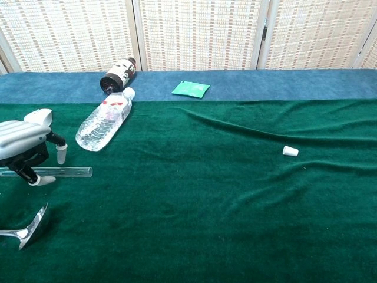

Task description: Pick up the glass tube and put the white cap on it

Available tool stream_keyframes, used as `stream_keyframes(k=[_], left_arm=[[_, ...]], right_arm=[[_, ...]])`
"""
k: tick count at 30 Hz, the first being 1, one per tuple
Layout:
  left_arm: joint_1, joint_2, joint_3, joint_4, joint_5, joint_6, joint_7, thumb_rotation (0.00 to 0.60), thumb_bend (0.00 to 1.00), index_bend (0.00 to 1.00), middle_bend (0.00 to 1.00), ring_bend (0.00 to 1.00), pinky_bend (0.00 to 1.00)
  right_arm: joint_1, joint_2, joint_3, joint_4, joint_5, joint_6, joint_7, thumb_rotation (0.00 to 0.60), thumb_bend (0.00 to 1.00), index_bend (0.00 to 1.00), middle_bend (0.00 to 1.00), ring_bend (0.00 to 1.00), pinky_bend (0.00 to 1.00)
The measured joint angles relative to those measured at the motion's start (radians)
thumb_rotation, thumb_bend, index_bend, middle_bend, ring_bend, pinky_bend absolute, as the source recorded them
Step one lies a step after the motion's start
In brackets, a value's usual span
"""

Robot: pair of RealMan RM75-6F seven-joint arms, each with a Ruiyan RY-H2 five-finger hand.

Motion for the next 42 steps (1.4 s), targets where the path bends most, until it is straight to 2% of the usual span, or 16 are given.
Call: stream_keyframes(k=[11, 26, 38, 42], left_arm=[[0.000, -0.003, 0.006, 0.022, -0.037, -0.002, -0.018, 0.600, 0.32, 0.50, 0.93, 0.89, 0.82], [-0.007, -0.008, 0.013, 0.043, -0.062, -0.005, -0.025, 0.600, 0.38, 0.52, 0.94, 0.89, 0.82], [-0.010, -0.023, 0.020, 0.080, -0.012, 0.008, -0.076, 0.600, 0.43, 0.61, 0.95, 0.91, 0.84], [-0.009, -0.024, 0.022, 0.087, 0.038, 0.023, -0.122, 0.600, 0.46, 0.62, 0.96, 0.91, 0.84]], right_arm=[[0.001, -0.002, -0.001, 0.003, 0.004, -0.004, 0.004, 0.222, 0.35, 0.00, 0.07, 0.18, 0.12], [-0.001, -0.002, -0.002, 0.002, 0.010, -0.005, 0.004, 0.220, 0.35, 0.00, 0.07, 0.19, 0.12], [-0.003, -0.002, 0.000, 0.004, 0.018, -0.006, 0.009, 0.220, 0.35, 0.00, 0.07, 0.19, 0.12], [-0.003, 0.001, 0.001, 0.000, 0.021, -0.009, 0.011, 0.221, 0.35, 0.00, 0.08, 0.20, 0.12]])
